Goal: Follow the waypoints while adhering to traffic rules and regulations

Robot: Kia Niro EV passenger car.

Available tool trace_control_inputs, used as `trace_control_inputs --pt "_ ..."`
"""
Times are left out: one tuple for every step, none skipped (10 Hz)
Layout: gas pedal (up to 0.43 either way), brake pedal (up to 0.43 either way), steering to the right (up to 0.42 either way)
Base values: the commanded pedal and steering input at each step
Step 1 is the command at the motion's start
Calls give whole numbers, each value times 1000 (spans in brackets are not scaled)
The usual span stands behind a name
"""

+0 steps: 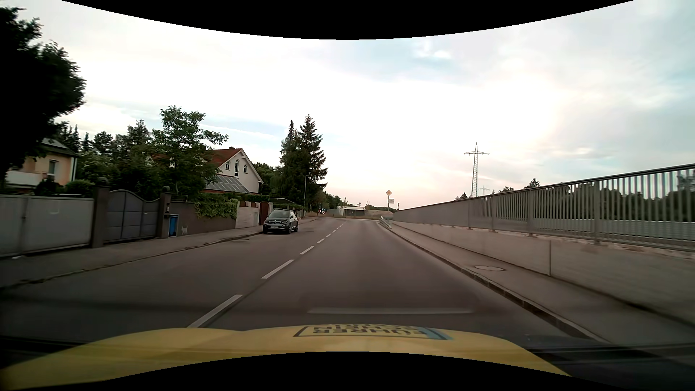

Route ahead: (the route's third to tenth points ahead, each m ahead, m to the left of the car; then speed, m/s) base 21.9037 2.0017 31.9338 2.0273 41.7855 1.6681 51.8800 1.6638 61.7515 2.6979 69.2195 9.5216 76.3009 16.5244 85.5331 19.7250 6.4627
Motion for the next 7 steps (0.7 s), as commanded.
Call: trace_control_inputs --pt "79 0 14" --pt "79 0 16" --pt "79 0 17" --pt "79 0 17" --pt "79 0 17" --pt "79 0 16" --pt "79 0 16"
